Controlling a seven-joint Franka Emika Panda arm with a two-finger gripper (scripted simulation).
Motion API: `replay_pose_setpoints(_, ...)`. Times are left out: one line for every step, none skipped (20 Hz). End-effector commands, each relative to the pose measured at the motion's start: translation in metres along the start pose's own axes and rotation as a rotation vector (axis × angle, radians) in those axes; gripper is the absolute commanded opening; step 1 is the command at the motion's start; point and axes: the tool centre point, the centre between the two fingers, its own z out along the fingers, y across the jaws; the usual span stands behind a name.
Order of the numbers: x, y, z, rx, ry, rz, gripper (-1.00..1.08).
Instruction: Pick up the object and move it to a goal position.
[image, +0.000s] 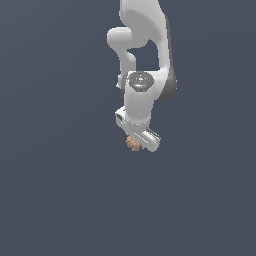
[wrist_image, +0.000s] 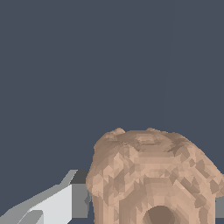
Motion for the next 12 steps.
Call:
replay_pose_setpoints(-0.002,0.016,-0.018,0.001,0.000,0.000,-1.00)
replay_pose_setpoints(-0.003,0.023,-0.025,0.001,0.000,0.000,-1.00)
replay_pose_setpoints(-0.004,0.029,-0.032,0.001,0.000,0.000,-1.00)
replay_pose_setpoints(-0.004,0.035,-0.040,0.001,-0.001,0.000,-1.00)
replay_pose_setpoints(-0.005,0.042,-0.047,0.001,-0.001,0.000,-1.00)
replay_pose_setpoints(-0.006,0.048,-0.054,0.001,-0.001,0.000,-1.00)
replay_pose_setpoints(-0.007,0.055,-0.062,0.001,-0.001,0.000,-1.00)
replay_pose_setpoints(-0.007,0.061,-0.069,0.001,-0.001,0.000,-1.00)
replay_pose_setpoints(-0.008,0.068,-0.077,0.001,-0.001,0.000,-1.00)
replay_pose_setpoints(-0.009,0.075,-0.084,0.001,-0.001,0.000,-1.00)
replay_pose_setpoints(-0.009,0.081,-0.092,0.001,-0.001,0.000,-1.00)
replay_pose_setpoints(-0.010,0.088,-0.099,0.001,-0.001,0.000,-1.00)
